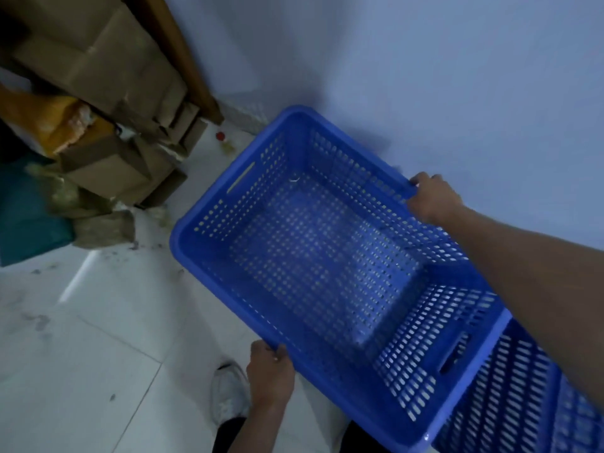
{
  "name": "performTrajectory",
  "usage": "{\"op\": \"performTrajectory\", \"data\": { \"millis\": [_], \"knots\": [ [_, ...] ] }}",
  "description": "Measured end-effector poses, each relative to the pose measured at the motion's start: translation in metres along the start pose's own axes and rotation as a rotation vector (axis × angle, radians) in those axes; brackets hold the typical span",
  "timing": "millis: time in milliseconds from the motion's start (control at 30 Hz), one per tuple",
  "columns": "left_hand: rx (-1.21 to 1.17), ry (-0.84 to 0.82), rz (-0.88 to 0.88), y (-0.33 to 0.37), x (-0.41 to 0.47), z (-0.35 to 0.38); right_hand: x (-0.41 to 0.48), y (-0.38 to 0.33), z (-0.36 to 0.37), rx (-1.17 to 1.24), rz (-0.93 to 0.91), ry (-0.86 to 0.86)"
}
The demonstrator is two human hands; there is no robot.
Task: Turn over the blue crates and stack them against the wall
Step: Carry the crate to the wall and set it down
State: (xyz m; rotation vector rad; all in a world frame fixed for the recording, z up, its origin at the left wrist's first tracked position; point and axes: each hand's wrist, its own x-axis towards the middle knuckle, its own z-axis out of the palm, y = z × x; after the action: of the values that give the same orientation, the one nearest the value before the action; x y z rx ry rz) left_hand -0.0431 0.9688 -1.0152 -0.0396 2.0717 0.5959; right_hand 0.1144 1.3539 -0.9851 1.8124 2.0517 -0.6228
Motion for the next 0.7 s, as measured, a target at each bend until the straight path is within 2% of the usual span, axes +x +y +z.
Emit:
{"op": "performTrajectory", "data": {
  "millis": [100,167,233,300,333,400,467,533,600,700],
  "knots": [
    [-0.057,-0.076,0.021,0.007,0.004,-0.004,0.015,-0.001,-0.004,0.040,0.006,-0.073],
    [-0.020,-0.113,0.020,0.016,0.005,-0.012,0.013,-0.002,-0.002,0.018,-0.015,-0.054],
    [0.141,-0.135,0.060,0.026,0.005,-0.022,-0.004,-0.002,0.005,-0.037,-0.083,0.065],
    [0.543,-0.137,0.183,0.036,0.010,-0.035,-0.037,-0.003,0.020,-0.052,-0.197,0.121],
    [0.775,-0.123,0.286,0.041,0.012,-0.042,-0.058,-0.005,0.030,-0.038,-0.265,0.076],
    [1.048,-0.084,0.563,0.050,0.020,-0.049,-0.105,-0.008,0.055,-0.005,-0.378,-0.090],
    [1.130,-0.044,0.891,0.063,0.026,-0.052,-0.154,-0.010,0.086,0.023,-0.433,-0.267],
    [1.206,-0.038,1.070,0.072,0.039,-0.053,-0.198,-0.013,0.113,0.049,-0.443,-0.401],
    [1.325,-0.133,1.078,0.082,0.052,-0.059,-0.231,-0.019,0.138,0.027,-0.448,-0.480],
    [1.533,-0.345,0.938,0.094,0.062,-0.072,-0.258,-0.027,0.164,-0.050,-0.459,-0.543]
  ]
}}
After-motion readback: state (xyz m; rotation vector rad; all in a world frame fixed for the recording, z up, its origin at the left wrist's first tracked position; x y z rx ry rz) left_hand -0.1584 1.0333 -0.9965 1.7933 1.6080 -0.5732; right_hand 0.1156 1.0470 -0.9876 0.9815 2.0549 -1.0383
